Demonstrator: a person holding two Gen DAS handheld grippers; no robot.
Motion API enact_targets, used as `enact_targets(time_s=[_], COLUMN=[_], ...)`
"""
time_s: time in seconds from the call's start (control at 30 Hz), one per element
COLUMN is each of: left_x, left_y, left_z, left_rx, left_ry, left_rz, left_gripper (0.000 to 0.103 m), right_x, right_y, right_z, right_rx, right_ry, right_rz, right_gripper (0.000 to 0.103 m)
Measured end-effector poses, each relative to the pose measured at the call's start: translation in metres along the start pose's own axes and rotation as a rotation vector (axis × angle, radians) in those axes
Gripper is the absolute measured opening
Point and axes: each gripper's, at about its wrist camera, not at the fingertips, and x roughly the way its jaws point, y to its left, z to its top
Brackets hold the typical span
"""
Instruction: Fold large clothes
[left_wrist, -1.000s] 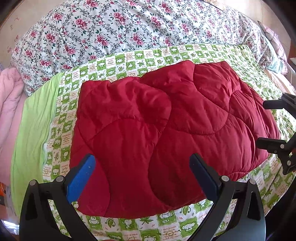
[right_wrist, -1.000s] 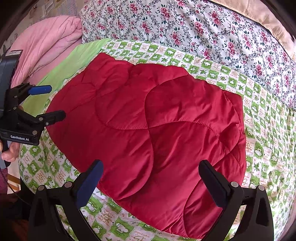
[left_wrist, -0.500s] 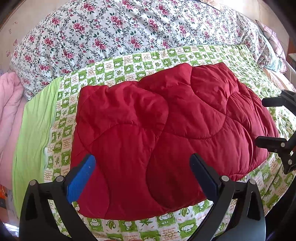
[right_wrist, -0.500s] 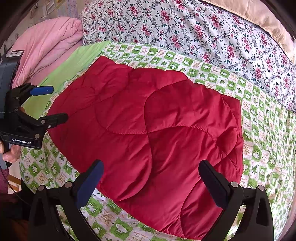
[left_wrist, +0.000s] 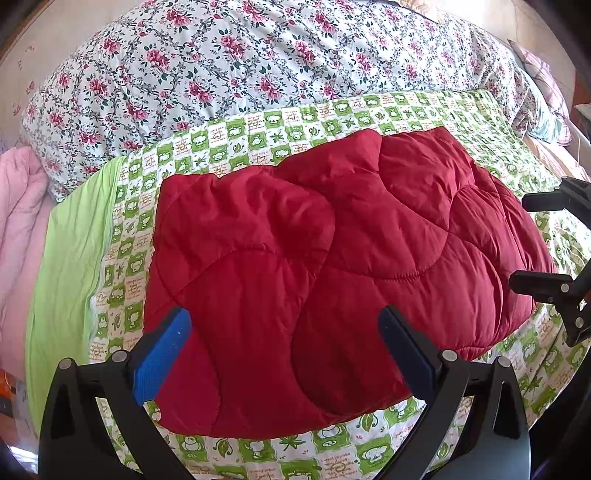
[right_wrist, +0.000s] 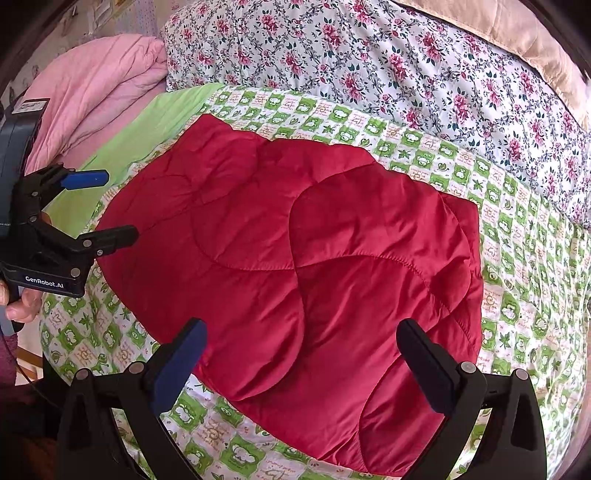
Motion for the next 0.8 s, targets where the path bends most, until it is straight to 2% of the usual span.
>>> enact_targets(time_s=[0.8], left_x=[-0.0026], left_y=[-0.0008], left_z=[0.0007], left_rx=[0.009], left_ry=[-0.010], left_rz=[0.000], left_gripper=[0.102], right_x=[-0.0074], right_y=[-0.0006], right_z=[0.0029], right_rx=[-0.015], right_ry=[-0.010], right_rz=[-0.003], right_gripper=[0.103])
